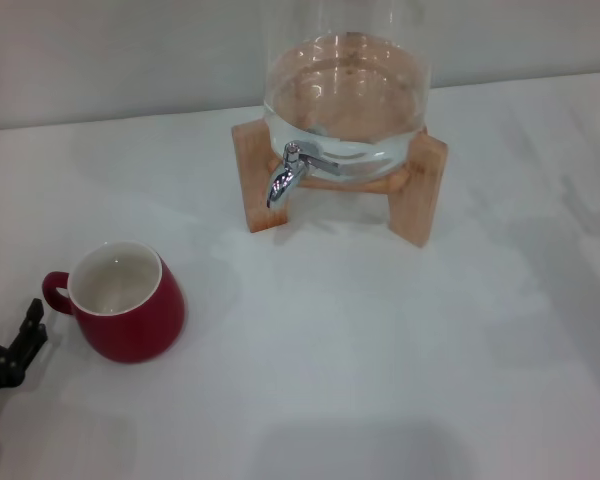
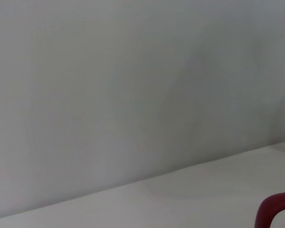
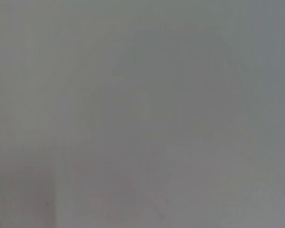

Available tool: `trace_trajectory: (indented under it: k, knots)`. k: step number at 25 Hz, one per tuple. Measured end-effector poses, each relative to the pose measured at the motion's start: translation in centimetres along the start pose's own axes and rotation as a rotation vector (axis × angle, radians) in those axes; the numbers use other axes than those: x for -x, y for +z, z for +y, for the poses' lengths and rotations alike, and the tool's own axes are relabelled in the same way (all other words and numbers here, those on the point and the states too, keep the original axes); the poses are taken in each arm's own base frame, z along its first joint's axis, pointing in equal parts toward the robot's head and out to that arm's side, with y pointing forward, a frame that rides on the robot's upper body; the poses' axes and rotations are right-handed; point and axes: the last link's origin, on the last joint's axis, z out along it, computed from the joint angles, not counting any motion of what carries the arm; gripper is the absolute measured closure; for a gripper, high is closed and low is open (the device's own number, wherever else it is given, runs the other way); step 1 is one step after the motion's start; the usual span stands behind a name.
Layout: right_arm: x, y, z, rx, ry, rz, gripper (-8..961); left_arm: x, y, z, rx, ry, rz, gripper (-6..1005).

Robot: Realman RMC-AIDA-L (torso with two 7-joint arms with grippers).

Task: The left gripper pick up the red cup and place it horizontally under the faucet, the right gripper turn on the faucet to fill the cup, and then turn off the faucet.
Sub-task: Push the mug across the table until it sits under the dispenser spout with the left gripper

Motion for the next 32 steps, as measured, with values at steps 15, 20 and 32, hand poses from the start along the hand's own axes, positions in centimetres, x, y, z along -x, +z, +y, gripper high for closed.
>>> trace_trajectory:
  k: [15, 20, 32]
  knots:
    - [0.0, 0.0, 0.0, 0.0, 0.0, 0.0, 83, -0.12, 0.21, 0.47, 0.042, 0.018, 0.002, 222]
    - [0.0, 0.0, 0.0, 0.0, 0.0, 0.0, 83, -0.26, 0.44, 0.58, 0.054, 0.024, 0.005, 223]
    - [-0.01, 0.0, 0.02, 0.001, -0.002, 0.001, 83, -0.43, 0.65, 0.45, 0.057, 0.03, 0.01, 225]
